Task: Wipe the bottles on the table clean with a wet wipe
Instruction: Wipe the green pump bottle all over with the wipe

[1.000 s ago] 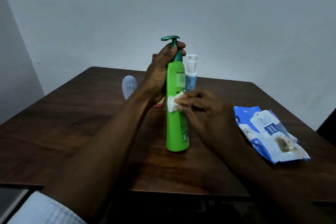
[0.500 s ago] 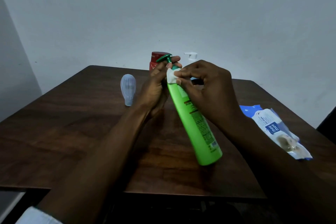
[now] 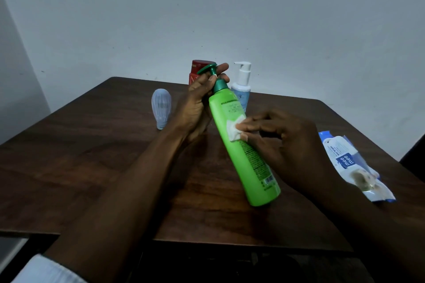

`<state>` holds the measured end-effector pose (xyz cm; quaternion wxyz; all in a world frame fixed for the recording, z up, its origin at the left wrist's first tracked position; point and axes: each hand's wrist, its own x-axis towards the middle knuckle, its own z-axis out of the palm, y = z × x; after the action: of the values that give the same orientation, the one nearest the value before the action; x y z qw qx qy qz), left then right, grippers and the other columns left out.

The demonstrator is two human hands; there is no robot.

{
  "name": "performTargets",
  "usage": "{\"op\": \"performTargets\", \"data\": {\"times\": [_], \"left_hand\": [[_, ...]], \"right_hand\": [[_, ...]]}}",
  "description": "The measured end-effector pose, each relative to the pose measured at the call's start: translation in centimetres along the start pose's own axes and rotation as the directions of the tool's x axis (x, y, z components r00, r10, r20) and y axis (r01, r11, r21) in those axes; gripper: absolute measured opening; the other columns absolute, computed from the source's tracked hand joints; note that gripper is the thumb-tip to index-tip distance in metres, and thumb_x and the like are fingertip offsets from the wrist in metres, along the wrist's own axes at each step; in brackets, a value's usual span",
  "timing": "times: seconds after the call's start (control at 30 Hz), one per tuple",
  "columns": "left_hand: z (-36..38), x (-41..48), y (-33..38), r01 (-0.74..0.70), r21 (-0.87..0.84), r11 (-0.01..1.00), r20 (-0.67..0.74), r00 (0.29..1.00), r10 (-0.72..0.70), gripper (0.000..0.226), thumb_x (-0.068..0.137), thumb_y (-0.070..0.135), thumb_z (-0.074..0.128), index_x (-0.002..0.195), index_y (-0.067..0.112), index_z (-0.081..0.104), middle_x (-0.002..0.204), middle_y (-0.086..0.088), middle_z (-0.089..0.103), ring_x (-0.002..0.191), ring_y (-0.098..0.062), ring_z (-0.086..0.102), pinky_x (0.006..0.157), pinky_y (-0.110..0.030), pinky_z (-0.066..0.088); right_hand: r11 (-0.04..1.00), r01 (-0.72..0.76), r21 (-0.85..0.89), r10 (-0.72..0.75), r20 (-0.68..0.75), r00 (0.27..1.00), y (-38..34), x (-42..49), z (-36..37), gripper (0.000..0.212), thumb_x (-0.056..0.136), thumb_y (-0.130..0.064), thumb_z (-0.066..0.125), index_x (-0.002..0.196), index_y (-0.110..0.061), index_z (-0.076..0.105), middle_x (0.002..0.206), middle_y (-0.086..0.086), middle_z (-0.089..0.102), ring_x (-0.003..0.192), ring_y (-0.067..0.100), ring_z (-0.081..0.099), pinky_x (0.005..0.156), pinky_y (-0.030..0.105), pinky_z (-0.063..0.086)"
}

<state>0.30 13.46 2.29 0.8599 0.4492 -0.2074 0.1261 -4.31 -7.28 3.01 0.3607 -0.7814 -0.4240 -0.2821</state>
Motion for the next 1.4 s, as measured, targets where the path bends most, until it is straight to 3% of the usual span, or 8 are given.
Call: {"op": "performTargets", "data": {"times": [0.23,0.47,0.57,0.67,0.93,1.23,1.3,1.4], "left_hand": [[-0.2,-0.3,0.6,0.0,-0.067,0.998,-0.014,1.0,-0.001,0.038,0.1,0.016,0.045,0.135,0.003,0.052,0.103,-0.005,0.059,0.083,-0.013,0.062,0.089,-0.03,0.05],[0.7,-0.7,0.6,0.016,-0.096,0.995,-0.026,0.999,-0.019,0.046,0.104,0.021,0.044,0.146,0.001,0.043,0.102,-0.001,0.062,0.085,-0.013,0.06,0.089,-0.03,0.051],[1.1,-0.8,0.6,0.012,-0.084,0.996,-0.05,0.999,-0.016,0.046,0.106,0.021,0.042,0.148,0.003,0.043,0.104,-0.001,0.066,0.09,-0.013,0.057,0.095,-0.032,0.047],[1.6,-1.0,0.6,0.015,-0.078,0.997,-0.059,0.998,-0.019,0.049,0.103,0.024,0.046,0.148,0.005,0.044,0.111,-0.002,0.066,0.095,-0.012,0.058,0.101,-0.035,0.042],[2.1,-1.3,1.4,0.006,-0.169,0.986,0.009,1.0,-0.004,0.045,0.106,0.027,0.04,0.148,0.01,0.045,0.098,-0.002,0.067,0.092,-0.015,0.058,0.102,-0.037,0.039],[3.3,-1.8,2.2,0.02,-0.171,0.985,-0.002,1.0,-0.02,0.04,0.102,0.028,0.044,0.138,0.014,0.053,0.12,-0.005,0.069,0.103,-0.018,0.061,0.091,-0.035,0.055],[3.4,-1.8,2.3,0.03,-0.199,0.98,0.001,1.0,-0.03,0.039,0.102,0.028,0.044,0.137,0.013,0.054,0.123,-0.006,0.069,0.111,-0.021,0.063,0.094,-0.041,0.057],[3.2,-1.8,2.2,0.039,-0.193,0.981,0.001,0.999,-0.04,0.039,0.105,0.029,0.042,0.139,0.012,0.053,0.12,-0.004,0.07,0.11,-0.018,0.066,0.106,-0.044,0.048]], "right_hand": [[0.999,0.029,-0.035,-0.026,0.071,0.997,-0.7,-5.1,-0.5,0.022,0.086,-0.028,0.065,0.102,-0.02,0.079,0.105,-0.007,0.071,0.1,-0.002,0.064,0.091,0.008,0.046],[0.997,0.05,-0.059,-0.047,0.041,0.998,-0.9,-5.5,-0.2,0.017,0.085,-0.02,0.073,0.1,-0.02,0.08,0.103,-0.007,0.071,0.096,0.0,0.066,0.087,0.015,0.051],[0.999,0.036,-0.035,-0.035,0.052,0.998,-1.2,-4.8,-0.2,0.02,0.088,-0.027,0.067,0.102,-0.02,0.08,0.106,-0.007,0.071,0.099,0.0,0.066,0.091,0.015,0.05],[0.999,0.031,-0.036,-0.03,0.046,0.998,-1.3,-3.5,-0.2,0.017,0.087,-0.02,0.072,0.102,-0.019,0.08,0.107,-0.006,0.072,0.1,0.002,0.067,0.091,0.019,0.052],[0.997,0.081,0.0,-0.081,0.003,0.997,-1.3,-0.6,0.6,0.016,0.086,-0.01,0.077,0.101,-0.013,0.079,0.104,0.001,0.072,0.098,0.009,0.069,0.087,0.028,0.055],[0.996,0.092,0.008,-0.09,-0.123,0.988,-2.1,4.7,0.9,0.016,0.087,-0.012,0.078,0.102,-0.013,0.079,0.098,0.001,0.072,0.095,0.009,0.068,0.08,0.032,0.057],[0.996,0.089,0.011,-0.086,-0.147,0.985,-2.1,5.7,1.0,0.015,0.088,-0.015,0.077,0.102,-0.014,0.08,0.097,0.0,0.073,0.094,0.01,0.069,0.079,0.036,0.058],[0.997,0.075,0.036,-0.067,-0.176,0.982,-1.9,6.3,1.2,0.015,0.089,-0.017,0.075,0.102,-0.014,0.08,0.095,-0.001,0.073,0.093,0.01,0.07,0.079,0.038,0.058]]}}
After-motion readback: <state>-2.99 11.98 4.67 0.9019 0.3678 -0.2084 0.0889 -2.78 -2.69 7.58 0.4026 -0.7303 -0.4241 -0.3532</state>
